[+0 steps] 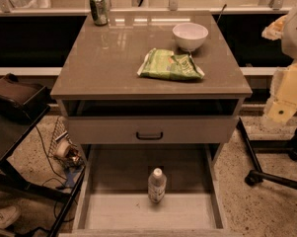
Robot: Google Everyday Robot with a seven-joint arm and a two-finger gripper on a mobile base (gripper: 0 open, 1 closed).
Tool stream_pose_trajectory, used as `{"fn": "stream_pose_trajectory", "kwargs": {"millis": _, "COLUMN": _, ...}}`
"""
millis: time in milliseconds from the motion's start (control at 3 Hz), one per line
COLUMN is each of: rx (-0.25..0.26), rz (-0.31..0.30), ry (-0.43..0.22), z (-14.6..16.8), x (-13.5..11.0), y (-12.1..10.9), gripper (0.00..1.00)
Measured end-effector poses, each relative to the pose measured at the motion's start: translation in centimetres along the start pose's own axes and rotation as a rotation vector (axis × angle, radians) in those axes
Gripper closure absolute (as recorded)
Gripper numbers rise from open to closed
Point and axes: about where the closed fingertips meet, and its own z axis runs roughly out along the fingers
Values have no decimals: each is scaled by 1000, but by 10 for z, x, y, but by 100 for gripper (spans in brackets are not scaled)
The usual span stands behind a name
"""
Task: Pick blue plastic bottle from middle drawer and place on counter
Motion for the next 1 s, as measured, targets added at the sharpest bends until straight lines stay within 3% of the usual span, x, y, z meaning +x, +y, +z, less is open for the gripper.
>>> {"fn": "stream_pose_trajectory", "kwargs": {"millis": 333, "rx": 0, "rz": 0, "ry": 0, "z": 0, "x": 0, "y": 0, "gripper": 0}}
{"fn": "stream_pose_trajectory", "kwargs": {"millis": 667, "rx": -3, "rz": 14, "ry": -69, "z": 9, "x": 4, "y": 2, "gripper": 0}}
{"fn": "stream_pose_trajectory", "kwargs": {"millis": 1000, "rx": -22, "rz": 33, "ry": -234, "z": 49, "x": 19, "y": 17, "gripper": 0}}
